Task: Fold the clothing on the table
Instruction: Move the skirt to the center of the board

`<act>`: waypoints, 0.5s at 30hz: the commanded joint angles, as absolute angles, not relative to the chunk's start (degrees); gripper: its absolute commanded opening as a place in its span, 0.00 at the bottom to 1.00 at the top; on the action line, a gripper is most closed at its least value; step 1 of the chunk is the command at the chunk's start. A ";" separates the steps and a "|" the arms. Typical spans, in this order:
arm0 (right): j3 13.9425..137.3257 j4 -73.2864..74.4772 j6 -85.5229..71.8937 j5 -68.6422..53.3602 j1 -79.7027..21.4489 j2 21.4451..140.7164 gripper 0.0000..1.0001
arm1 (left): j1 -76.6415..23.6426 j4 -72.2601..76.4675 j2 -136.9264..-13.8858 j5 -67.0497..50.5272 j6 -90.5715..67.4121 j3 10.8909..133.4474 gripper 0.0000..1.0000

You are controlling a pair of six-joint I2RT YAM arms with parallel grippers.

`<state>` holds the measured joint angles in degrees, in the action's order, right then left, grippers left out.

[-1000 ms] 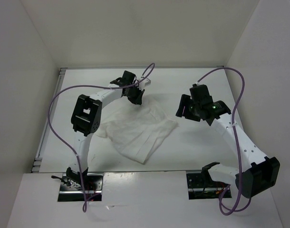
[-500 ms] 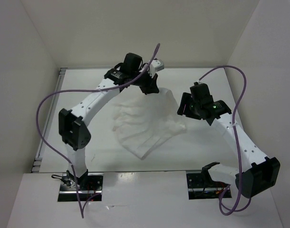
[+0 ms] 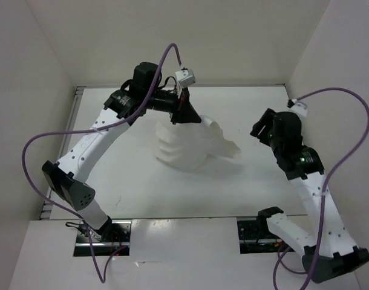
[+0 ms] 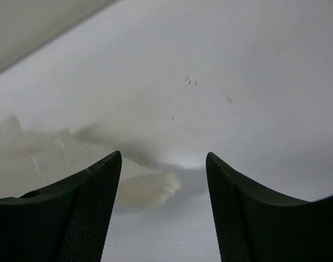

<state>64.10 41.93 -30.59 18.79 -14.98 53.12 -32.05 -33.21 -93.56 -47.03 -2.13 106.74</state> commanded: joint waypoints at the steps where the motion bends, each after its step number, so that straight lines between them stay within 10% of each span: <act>1: 64.42 35.78 -30.06 23.81 -11.69 46.51 0.69 | -34.01 -32.70 -90.97 -55.18 -4.30 107.31 0.00; 8: 63.81 37.17 -29.44 24.52 -11.69 42.63 0.71 | -38.58 -27.80 -85.80 -62.05 -8.52 109.60 0.00; 15: 61.96 37.18 -30.67 22.59 -11.69 41.92 0.71 | -29.73 -22.05 -81.72 -36.69 -16.70 103.01 0.00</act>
